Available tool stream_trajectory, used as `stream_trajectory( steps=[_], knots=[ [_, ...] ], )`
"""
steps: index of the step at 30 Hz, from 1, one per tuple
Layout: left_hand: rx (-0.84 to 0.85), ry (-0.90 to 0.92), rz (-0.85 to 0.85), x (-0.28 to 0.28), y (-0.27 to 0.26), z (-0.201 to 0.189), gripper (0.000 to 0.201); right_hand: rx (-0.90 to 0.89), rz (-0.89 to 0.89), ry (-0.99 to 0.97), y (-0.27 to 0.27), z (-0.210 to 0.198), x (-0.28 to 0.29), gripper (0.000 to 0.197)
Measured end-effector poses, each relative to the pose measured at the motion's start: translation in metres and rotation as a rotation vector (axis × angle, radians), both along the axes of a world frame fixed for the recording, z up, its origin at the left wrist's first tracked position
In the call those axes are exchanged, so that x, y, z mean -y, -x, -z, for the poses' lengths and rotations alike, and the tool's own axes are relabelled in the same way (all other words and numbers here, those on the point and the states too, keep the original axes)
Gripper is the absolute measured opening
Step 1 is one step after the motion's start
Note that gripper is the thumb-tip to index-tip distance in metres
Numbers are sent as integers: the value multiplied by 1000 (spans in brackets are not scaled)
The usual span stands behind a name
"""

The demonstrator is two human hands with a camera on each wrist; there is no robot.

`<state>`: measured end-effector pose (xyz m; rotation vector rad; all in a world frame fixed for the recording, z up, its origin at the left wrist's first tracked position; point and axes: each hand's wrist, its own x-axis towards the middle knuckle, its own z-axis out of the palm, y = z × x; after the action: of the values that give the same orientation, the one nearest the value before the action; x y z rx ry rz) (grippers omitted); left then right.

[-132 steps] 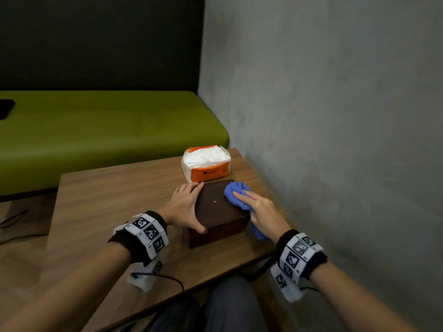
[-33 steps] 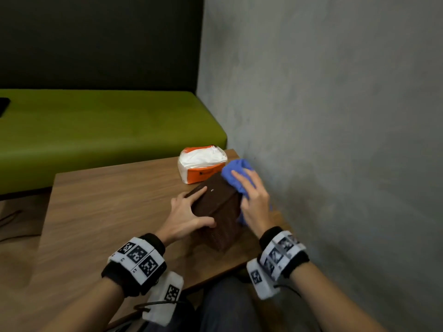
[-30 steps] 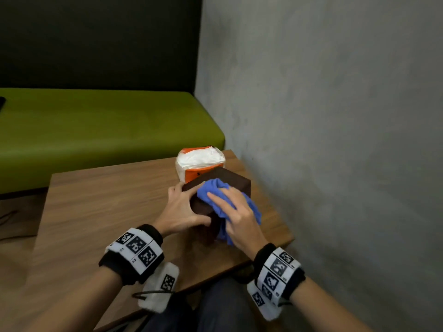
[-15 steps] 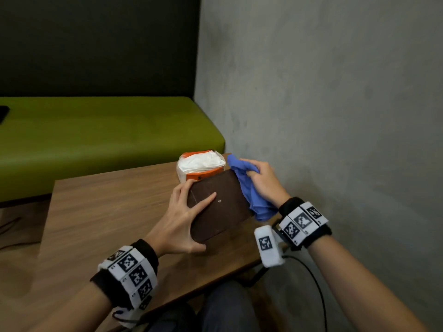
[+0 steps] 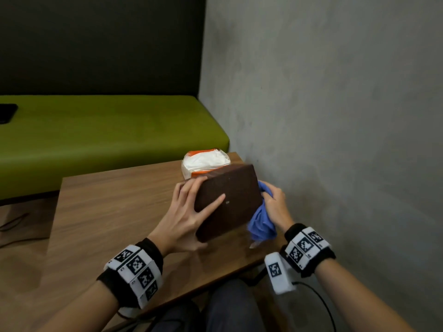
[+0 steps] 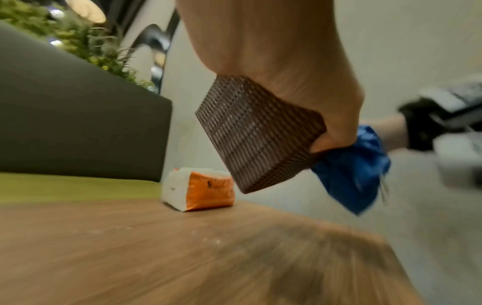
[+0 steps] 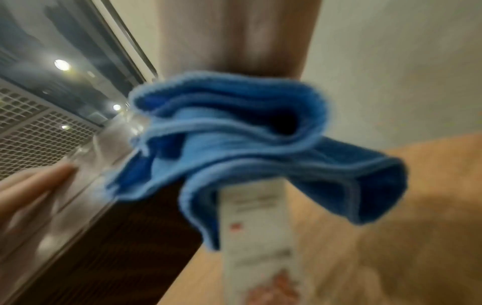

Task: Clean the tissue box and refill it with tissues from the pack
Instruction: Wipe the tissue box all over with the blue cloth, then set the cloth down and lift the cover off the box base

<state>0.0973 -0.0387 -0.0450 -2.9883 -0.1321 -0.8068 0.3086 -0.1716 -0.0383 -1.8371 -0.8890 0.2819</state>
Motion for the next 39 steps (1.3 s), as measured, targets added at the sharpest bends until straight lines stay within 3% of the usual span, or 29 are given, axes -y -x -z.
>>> stream_trajectory(
  steps=[2, 4, 8, 11, 12, 14, 16, 19, 22, 24, 26, 28, 30, 31, 33, 34, 35, 39],
  knots=[
    [20, 31, -25, -2, -3, -3, 99, -129, 24, -97, 4, 10, 5, 49],
    [25, 103, -66, -4, -1, 3, 103, -57, -5, -64, 6, 11, 13, 45],
    [75, 230, -151, -8, 4, 15, 103, 331, -35, 273, -6, 22, 20, 32],
    [92, 211, -130, -9, 3, 14, 102, 437, -73, 611, -8, 29, 6, 38],
    [90, 208, -122, -10, 2, 14, 102, 447, -51, 616, -5, 26, 1, 41],
    [97, 212, -115, -14, 2, 13, 102, 307, 29, 296, 2, 16, -9, 39],
    [95, 177, -84, -19, 1, 10, 102, -40, 52, -10, 7, 4, -20, 34],
    [46, 4, 18, -25, -2, 6, 98, -536, -30, -53, 14, -3, -35, 45],
    [71, 3, 43, -27, -4, 9, 109, -681, -87, -97, 20, -3, -39, 46],
    [217, 361, 67, -21, -5, 12, 116, -605, -56, -163, 28, 3, -42, 38],
    [539, 942, -43, -12, -9, 12, 111, -417, -35, -145, 35, 11, -46, 36],
    [828, 1543, -254, -9, -15, 4, 95, -265, -62, -143, 42, 17, -47, 46],
    [737, 2063, -256, -19, -17, 1, 69, -186, -116, -176, 42, 21, -45, 60],
    [655, 2168, -202, -25, -16, 1, 60, -157, -163, -184, 42, 21, -44, 61],
    [528, 2156, -137, -37, -13, 2, 39, -162, -253, -150, 36, 22, -41, 55],
    [500, 2066, -135, -40, -13, 2, 30, -194, -259, -122, 33, 23, -42, 54],
    [478, 1935, -117, -41, -12, 6, 32, -253, -257, -112, 31, 24, -42, 54],
    [367, 1485, -126, -32, -11, 24, 74, -547, -151, -53, 29, 30, -43, 38]
  ],
)
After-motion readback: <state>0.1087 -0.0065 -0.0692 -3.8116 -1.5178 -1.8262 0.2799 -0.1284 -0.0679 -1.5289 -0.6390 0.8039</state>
